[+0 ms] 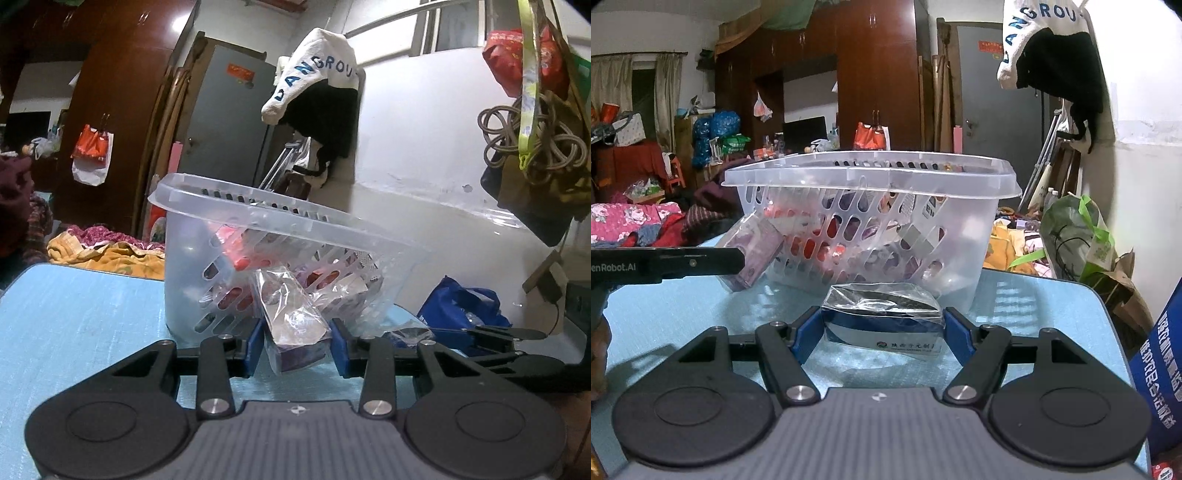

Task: Organize objects
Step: 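Grasp the foil-wrapped purple box with the left gripper while the right grasps the blue-white box, then carry both items over the white basket and open both grippers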

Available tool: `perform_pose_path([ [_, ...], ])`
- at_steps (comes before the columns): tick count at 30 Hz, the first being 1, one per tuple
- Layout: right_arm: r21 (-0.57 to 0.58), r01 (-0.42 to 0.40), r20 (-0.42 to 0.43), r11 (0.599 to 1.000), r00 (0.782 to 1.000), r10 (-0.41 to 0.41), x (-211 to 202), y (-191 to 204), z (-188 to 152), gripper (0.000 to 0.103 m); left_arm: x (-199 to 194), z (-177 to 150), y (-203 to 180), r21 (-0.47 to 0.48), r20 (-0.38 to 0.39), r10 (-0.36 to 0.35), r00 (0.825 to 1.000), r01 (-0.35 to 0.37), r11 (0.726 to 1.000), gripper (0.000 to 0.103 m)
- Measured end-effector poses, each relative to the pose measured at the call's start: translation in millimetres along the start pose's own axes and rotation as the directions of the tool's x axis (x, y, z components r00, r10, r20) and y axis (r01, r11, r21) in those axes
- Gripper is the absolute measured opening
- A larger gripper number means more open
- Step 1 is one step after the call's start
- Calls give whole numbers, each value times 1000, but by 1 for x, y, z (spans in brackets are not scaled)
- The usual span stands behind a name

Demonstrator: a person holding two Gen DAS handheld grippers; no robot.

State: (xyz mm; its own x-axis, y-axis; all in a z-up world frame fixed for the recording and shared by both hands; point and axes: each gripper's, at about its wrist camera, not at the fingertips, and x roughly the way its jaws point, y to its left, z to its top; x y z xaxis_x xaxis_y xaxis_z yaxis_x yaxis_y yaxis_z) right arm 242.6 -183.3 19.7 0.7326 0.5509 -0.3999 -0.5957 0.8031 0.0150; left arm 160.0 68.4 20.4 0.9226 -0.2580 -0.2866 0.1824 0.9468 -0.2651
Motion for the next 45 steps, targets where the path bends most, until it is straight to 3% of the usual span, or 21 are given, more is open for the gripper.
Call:
perform_pose_path([
  [13, 2, -17, 19, 1000, 1000, 17, -2, -1, -1, 73, -4, -2, -1, 6, 29, -38, 999, 38, 999, 42],
  [17, 9, -30, 145, 1000, 989, 28, -26, 4, 1, 72, -23, 4, -7, -1, 99, -97, 990, 97, 995, 42],
  [20, -37, -31, 253, 999, 967, 39, -55, 18, 29, 72, -44, 37, -27, 83, 202, -77, 976, 62, 995, 42],
  [23, -88, 56, 317, 995, 948, -25, -61, 28, 74, 72, -42, 85, -40, 109, 225, -69, 972, 45, 993, 42],
  [25, -108, 107, 307, 988, 949, -69, -47, 28, 101, 72, -25, 113, -44, 110, 200, -20, 980, -2, 994, 42],
  [28, -170, 259, 203, 951, 953, -223, -3, 23, 136, 72, 12, 143, -41, 87, 154, 50, 987, -64, 994, 42],
  [31, -174, 205, 162, 963, 971, -178, 21, 17, 146, 73, 39, 152, -29, 47, 106, 100, 989, -105, 993, 43],
  [32, -161, 181, 159, 970, 975, -155, 27, 15, 146, 74, 47, 151, -24, 32, 80, 102, 992, -104, 994, 52],
  [33, -148, 158, 143, 976, 980, -137, 32, 13, 145, 85, 54, 149, -19, 21, 51, 108, 993, -109, 994, 61],
  [34, -137, 138, 126, 981, 985, -121, 36, 9, 143, 93, 60, 146, -14, 12, 23, 130, 991, -130, 991, 82],
  [37, -108, 149, 131, 983, 982, -134, 39, 5, 137, 92, 57, 133, -5, 27, 62, 180, 982, -182, 983, 85],
  [40, -73, 125, 149, 989, 982, -113, 21, 1, 130, 93, 42, 128, 4, 1, 66, 134, 989, -134, 991, 86],
  [42, -69, 104, 168, 992, 981, -92, 9, 1, 126, 98, 27, 121, 3, 23, 107, 112, 988, -115, 993, 94],
  [43, -69, 103, 178, 992, 980, -89, 2, 3, 122, 103, 21, 118, 1, 38, 123, 112, 986, -118, 992, 103],
  [45, -88, 104, 187, 991, 979, -86, -6, 6, 116, 103, 18, 115, -3, 66, 104, 113, 988, -120, 991, 103],
])
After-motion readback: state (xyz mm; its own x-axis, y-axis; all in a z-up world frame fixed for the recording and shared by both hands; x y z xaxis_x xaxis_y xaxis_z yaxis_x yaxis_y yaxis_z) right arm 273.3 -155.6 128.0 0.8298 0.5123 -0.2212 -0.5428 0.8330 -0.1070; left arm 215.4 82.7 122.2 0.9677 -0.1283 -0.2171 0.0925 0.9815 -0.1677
